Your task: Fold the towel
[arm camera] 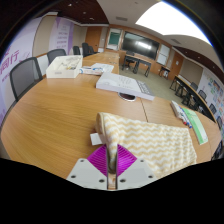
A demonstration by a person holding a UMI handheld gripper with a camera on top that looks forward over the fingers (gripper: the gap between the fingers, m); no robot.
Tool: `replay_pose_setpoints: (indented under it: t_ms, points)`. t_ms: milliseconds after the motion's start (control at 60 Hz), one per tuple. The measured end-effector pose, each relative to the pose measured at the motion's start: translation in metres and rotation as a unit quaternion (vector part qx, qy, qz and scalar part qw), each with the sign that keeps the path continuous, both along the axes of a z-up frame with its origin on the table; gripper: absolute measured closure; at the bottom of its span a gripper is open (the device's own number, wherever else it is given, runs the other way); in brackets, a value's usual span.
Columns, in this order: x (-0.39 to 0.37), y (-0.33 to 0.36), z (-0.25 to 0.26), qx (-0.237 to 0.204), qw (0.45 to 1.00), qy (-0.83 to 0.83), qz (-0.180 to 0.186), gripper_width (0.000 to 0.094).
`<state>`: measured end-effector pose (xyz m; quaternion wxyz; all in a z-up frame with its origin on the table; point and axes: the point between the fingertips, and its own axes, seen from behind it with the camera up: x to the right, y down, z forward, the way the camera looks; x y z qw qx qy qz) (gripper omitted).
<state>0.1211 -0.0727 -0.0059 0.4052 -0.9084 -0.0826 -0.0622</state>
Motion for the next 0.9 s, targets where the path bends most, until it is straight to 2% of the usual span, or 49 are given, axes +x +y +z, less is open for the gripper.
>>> replay_pose_setpoints:
  t_ms: [133, 233, 350, 450, 550, 633, 683, 733, 800, 850, 900]
  points:
    - [-0.016, -0.003, 0.013, -0.014, 1.0, 0.027, -0.006, 0.0878]
    - [-0.057, -0.01, 0.048, -0.015, 0.995, 0.095, 0.002, 0.088]
    - [-0.098, -0.011, 0.122, 0.018, 0.981, 0.191, 0.008, 0.0879]
    - [-0.084, -0.005, 0.168, 0.051, 0.971, 0.233, -0.017, 0.0879]
    - [-0.042, 0.001, 0.16, 0.048, 0.972, 0.225, -0.052, 0.0878]
    - [0.002, -0.005, 0.12, 0.021, 0.975, 0.208, -0.08, 0.0859]
    - [0.024, -0.011, 0.095, 0.002, 0.974, 0.206, -0.092, 0.0803]
    - [0.04, -0.017, 0.075, -0.019, 0.973, 0.208, -0.093, 0.0694]
    - [0.067, -0.027, 0.059, -0.032, 0.974, 0.201, -0.097, 0.0472]
    - [0.091, -0.033, 0.057, -0.029, 0.978, 0.183, -0.1, 0.0292]
    - [0.108, -0.038, 0.061, -0.022, 0.981, 0.166, -0.094, 0.0153]
